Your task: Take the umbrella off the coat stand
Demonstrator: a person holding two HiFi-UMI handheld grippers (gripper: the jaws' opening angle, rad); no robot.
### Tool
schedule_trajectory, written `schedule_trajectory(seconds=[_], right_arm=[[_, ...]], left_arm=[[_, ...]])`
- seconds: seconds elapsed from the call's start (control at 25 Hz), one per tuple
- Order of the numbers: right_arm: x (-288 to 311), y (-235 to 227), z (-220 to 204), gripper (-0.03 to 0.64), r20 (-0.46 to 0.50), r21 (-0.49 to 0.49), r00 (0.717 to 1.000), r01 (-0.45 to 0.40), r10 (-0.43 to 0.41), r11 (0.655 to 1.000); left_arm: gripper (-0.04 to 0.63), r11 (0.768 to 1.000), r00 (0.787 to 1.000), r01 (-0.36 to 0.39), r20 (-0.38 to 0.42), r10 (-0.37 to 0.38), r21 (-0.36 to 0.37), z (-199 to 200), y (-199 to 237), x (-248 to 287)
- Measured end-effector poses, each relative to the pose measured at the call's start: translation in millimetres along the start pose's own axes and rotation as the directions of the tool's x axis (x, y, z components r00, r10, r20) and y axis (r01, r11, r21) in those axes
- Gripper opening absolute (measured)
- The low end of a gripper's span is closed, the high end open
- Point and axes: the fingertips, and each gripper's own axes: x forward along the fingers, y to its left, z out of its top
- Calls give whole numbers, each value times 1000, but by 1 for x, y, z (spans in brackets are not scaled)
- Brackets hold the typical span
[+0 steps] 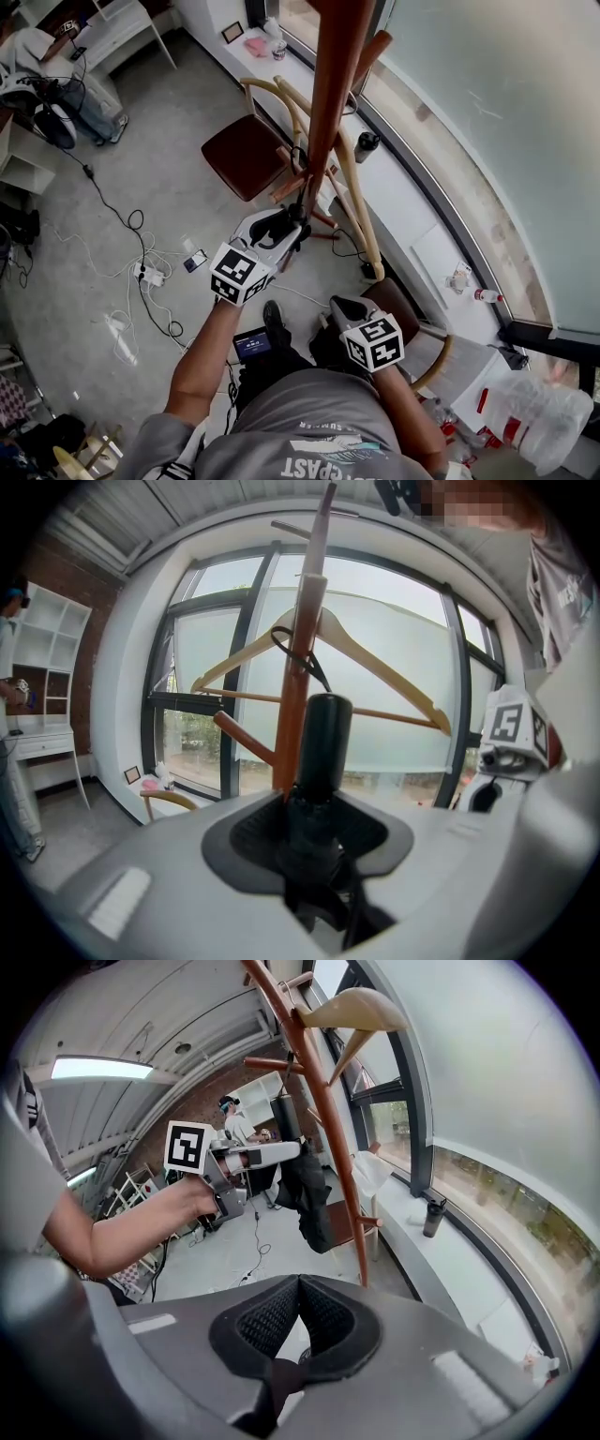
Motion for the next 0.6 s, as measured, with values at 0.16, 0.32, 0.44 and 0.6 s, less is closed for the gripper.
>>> schedule_trajectory(seconds=[0.16, 0.32, 0.44, 0.6], right_arm=[[-1, -5, 8, 2, 8, 0, 1000, 5, -5, 1000], [-1, -6, 18, 2, 19, -3, 1000, 8, -8, 1000], [-1, -5, 24, 2, 28, -6, 1000, 10, -10, 1000], [0, -1, 28, 2, 34, -11, 999, 5, -5, 1000]], left_arm=[[146, 1000, 1000, 2, 3, -2, 13, 10, -1, -6], [146, 1000, 1000, 7, 3, -7, 26, 20, -2, -14], [146, 999, 1000, 8, 13, -8, 40, 30, -1, -20], [146, 998, 1000, 5, 26, -7, 67, 46, -2, -32]])
